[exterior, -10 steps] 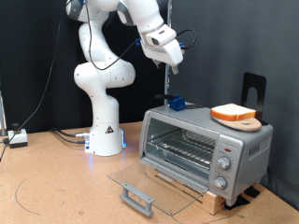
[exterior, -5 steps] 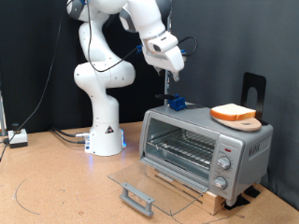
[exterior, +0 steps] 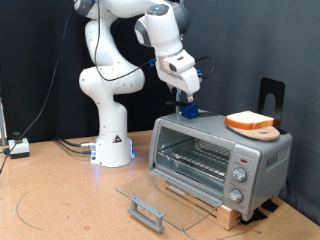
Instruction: Make a piece of toast with the oven
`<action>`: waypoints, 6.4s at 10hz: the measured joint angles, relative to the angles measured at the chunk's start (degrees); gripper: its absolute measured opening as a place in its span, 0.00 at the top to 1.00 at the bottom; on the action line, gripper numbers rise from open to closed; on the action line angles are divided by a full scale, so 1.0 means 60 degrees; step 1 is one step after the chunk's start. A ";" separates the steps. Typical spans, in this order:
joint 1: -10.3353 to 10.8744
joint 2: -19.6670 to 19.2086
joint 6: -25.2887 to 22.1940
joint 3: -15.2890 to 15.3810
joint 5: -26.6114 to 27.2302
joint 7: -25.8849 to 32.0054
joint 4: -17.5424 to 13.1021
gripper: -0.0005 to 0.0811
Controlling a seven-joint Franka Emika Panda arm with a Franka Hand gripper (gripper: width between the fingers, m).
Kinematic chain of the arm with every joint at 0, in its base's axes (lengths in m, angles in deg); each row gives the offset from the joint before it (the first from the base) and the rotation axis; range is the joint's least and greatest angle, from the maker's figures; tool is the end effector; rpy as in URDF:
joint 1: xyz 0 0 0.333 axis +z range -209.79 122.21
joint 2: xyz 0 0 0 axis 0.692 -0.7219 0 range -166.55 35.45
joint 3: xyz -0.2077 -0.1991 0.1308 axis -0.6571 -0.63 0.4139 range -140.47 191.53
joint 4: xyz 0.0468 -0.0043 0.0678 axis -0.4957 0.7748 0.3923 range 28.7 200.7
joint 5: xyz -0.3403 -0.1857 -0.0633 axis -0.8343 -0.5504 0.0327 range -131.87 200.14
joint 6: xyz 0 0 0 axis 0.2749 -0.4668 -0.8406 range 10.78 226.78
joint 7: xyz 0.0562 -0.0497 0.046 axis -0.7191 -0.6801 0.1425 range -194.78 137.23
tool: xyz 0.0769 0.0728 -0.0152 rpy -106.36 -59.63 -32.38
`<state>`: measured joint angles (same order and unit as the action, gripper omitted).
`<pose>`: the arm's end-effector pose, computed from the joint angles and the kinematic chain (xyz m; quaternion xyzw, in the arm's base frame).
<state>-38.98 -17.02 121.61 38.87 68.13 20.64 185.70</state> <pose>0.2715 0.1239 0.4216 -0.8886 -0.4179 -0.0394 0.1848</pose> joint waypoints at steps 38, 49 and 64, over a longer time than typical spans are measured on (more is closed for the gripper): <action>-0.0783 -0.0064 0.1502 -0.0143 0.1436 -0.0515 -0.0040 0.51; -0.2784 -0.0708 0.1624 -0.1235 -0.0165 0.0398 -0.0159 0.51; -0.2666 -0.2362 0.2613 0.0775 0.0240 -0.0312 -0.0723 0.51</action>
<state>-54.98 -31.20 137.29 43.52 69.57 18.76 181.36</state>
